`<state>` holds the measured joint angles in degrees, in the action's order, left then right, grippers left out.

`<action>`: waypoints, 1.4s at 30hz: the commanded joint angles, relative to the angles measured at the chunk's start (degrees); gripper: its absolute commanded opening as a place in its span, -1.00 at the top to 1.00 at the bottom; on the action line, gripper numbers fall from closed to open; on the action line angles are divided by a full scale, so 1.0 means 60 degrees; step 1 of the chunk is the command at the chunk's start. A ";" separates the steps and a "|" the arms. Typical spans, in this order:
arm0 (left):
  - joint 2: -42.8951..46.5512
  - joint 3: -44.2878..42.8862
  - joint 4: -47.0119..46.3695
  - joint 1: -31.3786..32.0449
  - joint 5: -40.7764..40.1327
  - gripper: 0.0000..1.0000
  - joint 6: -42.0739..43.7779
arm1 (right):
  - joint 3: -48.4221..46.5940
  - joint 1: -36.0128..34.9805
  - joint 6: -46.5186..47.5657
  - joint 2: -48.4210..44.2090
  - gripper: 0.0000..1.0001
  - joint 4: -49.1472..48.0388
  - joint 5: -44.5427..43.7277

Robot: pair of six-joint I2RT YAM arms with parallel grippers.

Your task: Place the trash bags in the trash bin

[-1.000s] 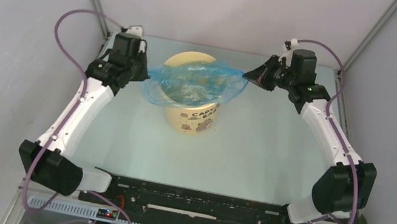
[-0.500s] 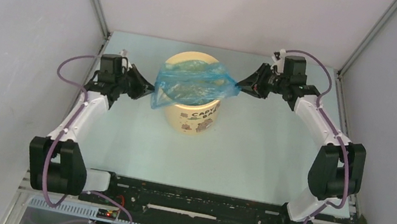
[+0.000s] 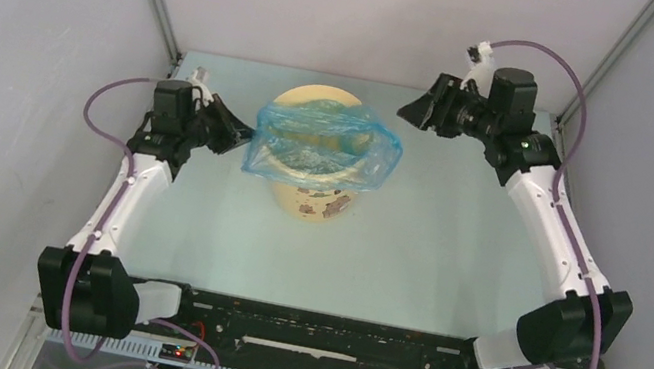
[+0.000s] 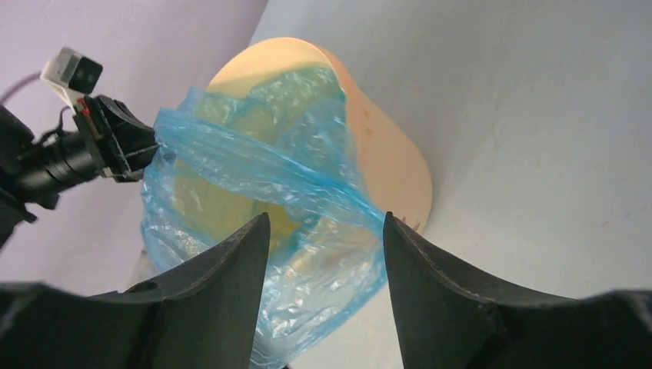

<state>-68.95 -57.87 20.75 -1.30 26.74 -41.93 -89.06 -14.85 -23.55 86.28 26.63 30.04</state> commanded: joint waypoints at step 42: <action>-0.0022 -0.1437 0.1301 0.0011 0.0032 0.91 0.1598 | -0.4389 -0.3014 0.4659 0.4348 -0.26 0.0079 0.0259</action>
<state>-69.01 -62.72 28.49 -1.30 26.92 -33.95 -111.53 -32.62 4.05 111.77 27.03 33.04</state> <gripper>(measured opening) 0.047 0.594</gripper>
